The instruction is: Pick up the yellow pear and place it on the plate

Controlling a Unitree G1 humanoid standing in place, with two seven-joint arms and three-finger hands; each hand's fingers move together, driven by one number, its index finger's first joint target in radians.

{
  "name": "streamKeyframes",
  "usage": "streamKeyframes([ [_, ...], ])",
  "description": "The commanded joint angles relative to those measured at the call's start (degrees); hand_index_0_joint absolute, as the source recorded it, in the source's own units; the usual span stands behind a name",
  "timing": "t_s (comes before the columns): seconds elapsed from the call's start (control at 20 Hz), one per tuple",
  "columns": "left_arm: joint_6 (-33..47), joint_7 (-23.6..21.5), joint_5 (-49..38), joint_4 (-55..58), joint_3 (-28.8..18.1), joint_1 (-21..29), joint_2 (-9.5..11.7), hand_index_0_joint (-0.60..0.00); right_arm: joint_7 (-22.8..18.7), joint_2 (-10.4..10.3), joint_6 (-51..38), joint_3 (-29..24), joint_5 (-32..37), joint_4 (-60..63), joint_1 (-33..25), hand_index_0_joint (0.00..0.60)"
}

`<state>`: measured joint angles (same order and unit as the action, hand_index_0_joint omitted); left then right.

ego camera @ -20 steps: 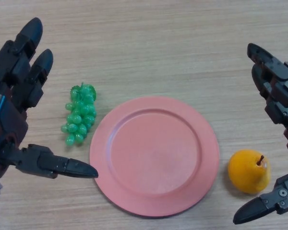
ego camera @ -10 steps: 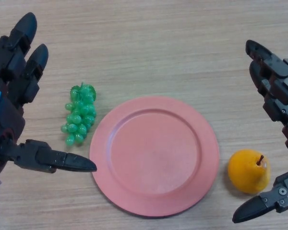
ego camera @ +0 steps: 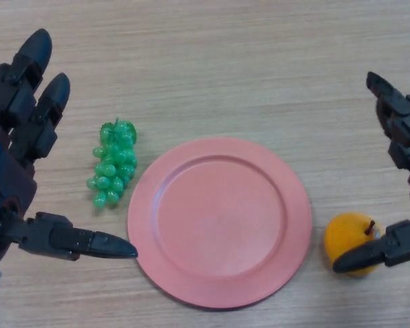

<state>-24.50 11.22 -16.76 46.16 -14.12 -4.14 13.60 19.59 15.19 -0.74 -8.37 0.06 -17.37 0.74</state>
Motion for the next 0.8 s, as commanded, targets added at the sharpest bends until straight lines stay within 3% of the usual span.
streamKeyframes([
  [0.05, 6.80, 2.05, 1.90, 3.32, -2.67, 0.80, 1.33, 0.000, -4.40, 2.64, -15.62, -4.52, -0.02, 5.48, -2.58, 0.000],
  [0.3, 7.88, 2.32, 2.29, 3.03, -2.77, 0.33, 0.62, 0.000, -6.34, 4.13, -22.14, -5.91, -0.60, 18.29, -1.99, 0.000],
  [0.6, 4.66, 2.33, 2.87, 4.93, -2.90, 1.12, 1.21, 0.000, -10.06, 5.27, -30.06, -4.17, 2.67, 36.89, -6.08, 0.000],
  [0.8, 8.03, 1.08, 4.03, 3.28, -1.62, 0.91, 0.78, 0.000, -10.40, 3.94, -30.49, -1.80, 3.25, 38.61, -5.47, 0.000],
])
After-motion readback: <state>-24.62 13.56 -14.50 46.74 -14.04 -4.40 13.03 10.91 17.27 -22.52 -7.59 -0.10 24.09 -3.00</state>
